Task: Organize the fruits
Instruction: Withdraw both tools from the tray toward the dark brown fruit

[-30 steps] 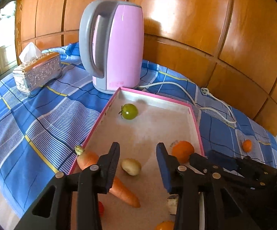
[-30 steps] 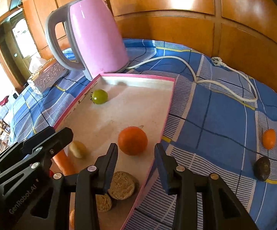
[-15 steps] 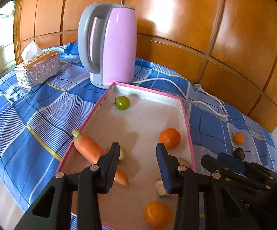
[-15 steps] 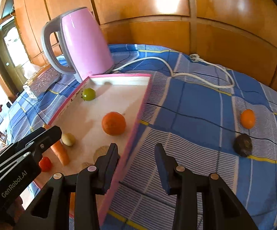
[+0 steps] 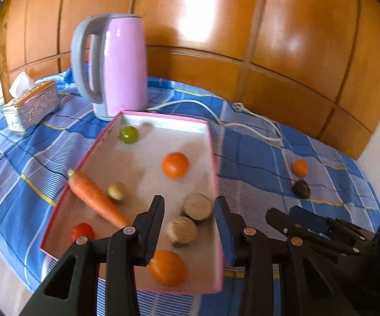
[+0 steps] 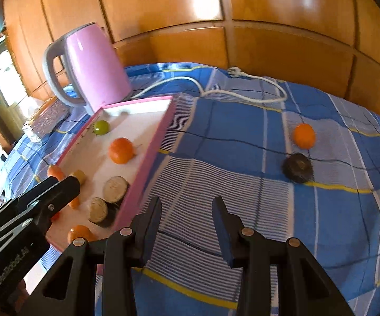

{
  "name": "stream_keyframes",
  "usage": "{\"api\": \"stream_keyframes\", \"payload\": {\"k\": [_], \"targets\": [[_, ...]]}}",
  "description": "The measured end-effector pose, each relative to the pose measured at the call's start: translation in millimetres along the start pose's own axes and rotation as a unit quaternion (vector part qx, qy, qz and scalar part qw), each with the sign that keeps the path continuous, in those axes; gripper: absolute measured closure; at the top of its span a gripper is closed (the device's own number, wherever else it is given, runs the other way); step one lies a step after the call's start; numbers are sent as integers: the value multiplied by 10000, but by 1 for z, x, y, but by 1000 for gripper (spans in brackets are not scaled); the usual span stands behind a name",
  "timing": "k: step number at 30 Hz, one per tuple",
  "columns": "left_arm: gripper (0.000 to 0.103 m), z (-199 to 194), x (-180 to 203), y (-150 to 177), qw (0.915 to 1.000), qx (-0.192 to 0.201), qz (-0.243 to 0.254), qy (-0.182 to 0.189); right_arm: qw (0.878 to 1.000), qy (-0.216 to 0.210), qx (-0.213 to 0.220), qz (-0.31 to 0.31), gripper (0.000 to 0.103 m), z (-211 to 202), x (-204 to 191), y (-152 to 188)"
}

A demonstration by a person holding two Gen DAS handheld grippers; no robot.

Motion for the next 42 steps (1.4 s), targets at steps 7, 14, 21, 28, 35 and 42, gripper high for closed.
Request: {"api": "stream_keyframes", "payload": {"k": [7, 14, 21, 28, 35, 42], "targets": [[63, 4, 35, 12, 9990, -139, 350, 251, 9993, 225, -47, 283, 63, -4, 31, 10], [63, 12, 61, 20, 9966, -281, 680, 380, 9971, 467, -125, 588, 63, -3, 66, 20], [63, 25, 76, 28, 9944, -473, 832, 447, 9933, 816, -197, 797, 63, 2, 98, 32], [63, 38, 92, 33, 9920, -610, 965, 531, 9888, 1110, -248, 970, 63, 7, 129, 44], [63, 52, 108, 34, 9902, -676, 1083, 576, 9848, 1318, -186, 1114, 63, 5, 152, 46], [63, 66, 129, 29, 9884, -669, 1202, 638, 9840, 1388, -169, 1102, 63, 9, 159, 39]]}}
Point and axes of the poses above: each gripper's, at about its wrist camera, not at the fingertips, and z roughly the way its jaws point, x to its right, y to its underside, the point moved 3 cm from there along z, roughly the way its jaws point, and after that the axes turned 7 degrees about y, right-handed, at the moved point
